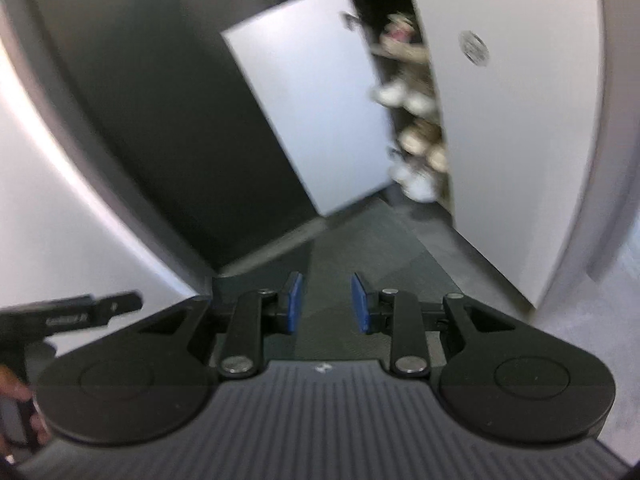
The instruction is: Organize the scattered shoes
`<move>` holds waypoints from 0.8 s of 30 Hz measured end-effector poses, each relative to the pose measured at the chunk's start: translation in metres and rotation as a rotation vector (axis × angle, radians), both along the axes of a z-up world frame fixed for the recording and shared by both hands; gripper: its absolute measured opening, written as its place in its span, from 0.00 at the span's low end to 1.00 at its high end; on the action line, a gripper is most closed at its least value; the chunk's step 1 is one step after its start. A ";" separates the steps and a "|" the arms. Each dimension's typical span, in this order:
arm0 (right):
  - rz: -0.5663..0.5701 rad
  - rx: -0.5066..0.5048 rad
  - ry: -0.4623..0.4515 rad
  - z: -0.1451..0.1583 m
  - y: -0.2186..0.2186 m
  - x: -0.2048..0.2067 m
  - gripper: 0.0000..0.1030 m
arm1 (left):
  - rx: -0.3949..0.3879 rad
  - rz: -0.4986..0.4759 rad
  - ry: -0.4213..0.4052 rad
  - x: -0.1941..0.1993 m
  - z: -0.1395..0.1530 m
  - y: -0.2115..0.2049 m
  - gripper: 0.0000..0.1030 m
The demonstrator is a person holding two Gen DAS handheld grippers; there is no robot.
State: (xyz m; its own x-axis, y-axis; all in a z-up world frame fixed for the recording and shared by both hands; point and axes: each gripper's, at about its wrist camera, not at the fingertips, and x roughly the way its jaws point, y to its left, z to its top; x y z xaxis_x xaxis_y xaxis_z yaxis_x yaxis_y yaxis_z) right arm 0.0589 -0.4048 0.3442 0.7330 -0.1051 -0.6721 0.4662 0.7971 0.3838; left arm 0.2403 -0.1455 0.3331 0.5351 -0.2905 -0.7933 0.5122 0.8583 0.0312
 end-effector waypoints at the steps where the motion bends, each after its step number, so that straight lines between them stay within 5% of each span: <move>1: -0.018 0.018 -0.006 -0.010 0.007 0.002 0.30 | -0.001 -0.003 -0.010 0.000 -0.004 0.002 1.00; 5: 0.030 0.031 -0.088 -0.074 0.035 0.027 0.30 | -0.010 -0.011 -0.096 0.005 -0.049 0.025 1.00; 6: 0.066 0.014 -0.113 -0.095 0.041 0.035 0.30 | -0.032 0.018 -0.122 0.010 -0.088 0.033 1.00; 14: 0.157 -0.061 -0.204 -0.242 0.041 0.063 0.31 | -0.075 0.235 -0.171 0.035 -0.254 0.040 1.00; 18: 0.118 -0.096 -0.193 -0.282 0.030 0.066 0.31 | -0.031 0.250 -0.212 0.031 -0.292 0.038 1.00; 24: 0.060 -0.081 -0.332 -0.317 0.021 0.045 0.31 | -0.079 0.301 -0.255 -0.008 -0.332 0.032 1.00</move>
State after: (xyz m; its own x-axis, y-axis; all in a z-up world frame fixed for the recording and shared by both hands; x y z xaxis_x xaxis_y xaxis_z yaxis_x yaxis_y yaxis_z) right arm 0.1042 -0.3836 0.0276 0.9167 -0.0982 -0.3872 0.2776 0.8536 0.4407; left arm 0.2320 -0.1135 0.0011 0.7825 -0.1456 -0.6054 0.2222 0.9736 0.0531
